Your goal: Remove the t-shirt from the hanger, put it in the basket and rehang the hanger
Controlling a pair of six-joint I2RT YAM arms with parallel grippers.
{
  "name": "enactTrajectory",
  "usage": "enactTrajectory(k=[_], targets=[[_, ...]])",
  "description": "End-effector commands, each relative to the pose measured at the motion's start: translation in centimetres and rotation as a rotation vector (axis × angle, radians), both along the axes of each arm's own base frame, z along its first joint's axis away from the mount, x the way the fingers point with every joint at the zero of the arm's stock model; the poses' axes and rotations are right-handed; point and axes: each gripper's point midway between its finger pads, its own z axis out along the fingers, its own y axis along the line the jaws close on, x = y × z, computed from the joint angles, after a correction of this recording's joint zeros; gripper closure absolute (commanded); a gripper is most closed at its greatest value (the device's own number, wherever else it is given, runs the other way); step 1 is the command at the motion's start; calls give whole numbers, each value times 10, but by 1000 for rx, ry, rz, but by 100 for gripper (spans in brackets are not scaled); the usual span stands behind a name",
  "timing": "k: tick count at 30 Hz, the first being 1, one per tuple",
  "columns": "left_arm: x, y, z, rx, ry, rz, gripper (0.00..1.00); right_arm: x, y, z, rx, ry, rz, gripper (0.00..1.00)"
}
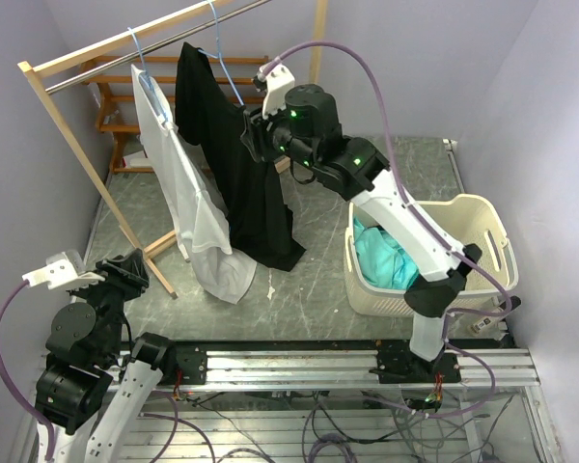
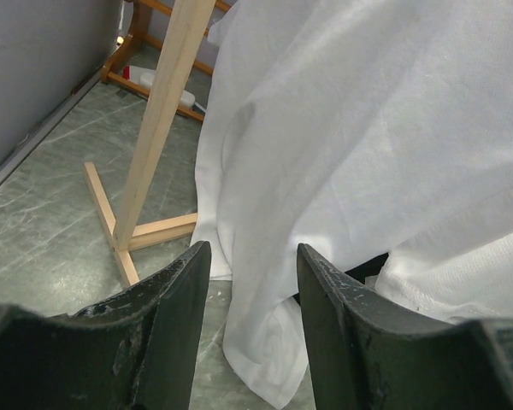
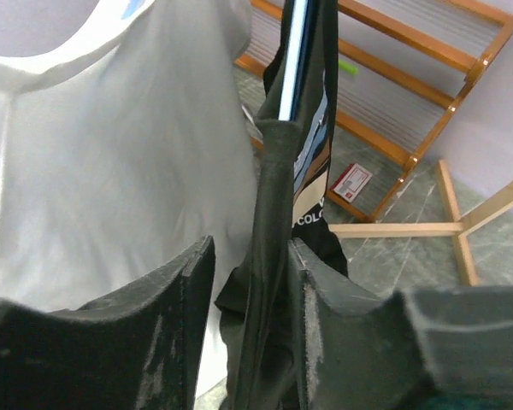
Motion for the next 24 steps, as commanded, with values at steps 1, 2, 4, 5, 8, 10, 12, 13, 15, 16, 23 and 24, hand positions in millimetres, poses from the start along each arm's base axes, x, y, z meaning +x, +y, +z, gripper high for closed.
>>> enactTrajectory(k=[1, 2, 4, 5, 8, 10, 12, 13, 15, 16, 23, 24], targets=[[-3, 5, 5, -10, -6, 28, 44, 19, 1, 0, -17, -37, -71, 71], [-3, 6, 5, -11, -7, 30, 44, 21, 1, 4, -5, -50, -76, 79], [-4, 6, 6, -13, -10, 31, 44, 23, -1, 7, 16, -66, -98, 96], [-4, 6, 6, -14, -10, 33, 44, 23, -3, 12, 38, -81, -109, 100], [-4, 7, 6, -14, -10, 35, 42, 20, -12, 29, 107, -136, -125, 100], [-3, 7, 5, -12, -4, 38, 42, 16, -19, 45, 158, -183, -133, 100], [-3, 7, 5, -13, -1, 39, 41, 14, -25, 60, 198, -223, -139, 100], [-2, 7, 4, -11, 2, 40, 41, 12, -28, 66, 214, -238, -141, 100], [-2, 7, 4, -11, 6, 44, 41, 9, -32, 78, 250, -266, -143, 100], [-2, 7, 4, -11, 7, 44, 41, 8, -33, 83, 264, -278, -142, 100], [-2, 8, 4, -12, 7, 46, 40, 10, -30, 95, 323, -300, -132, 100], [-2, 7, 3, -12, 8, 45, 40, 10, -30, 98, 326, -296, -134, 100]])
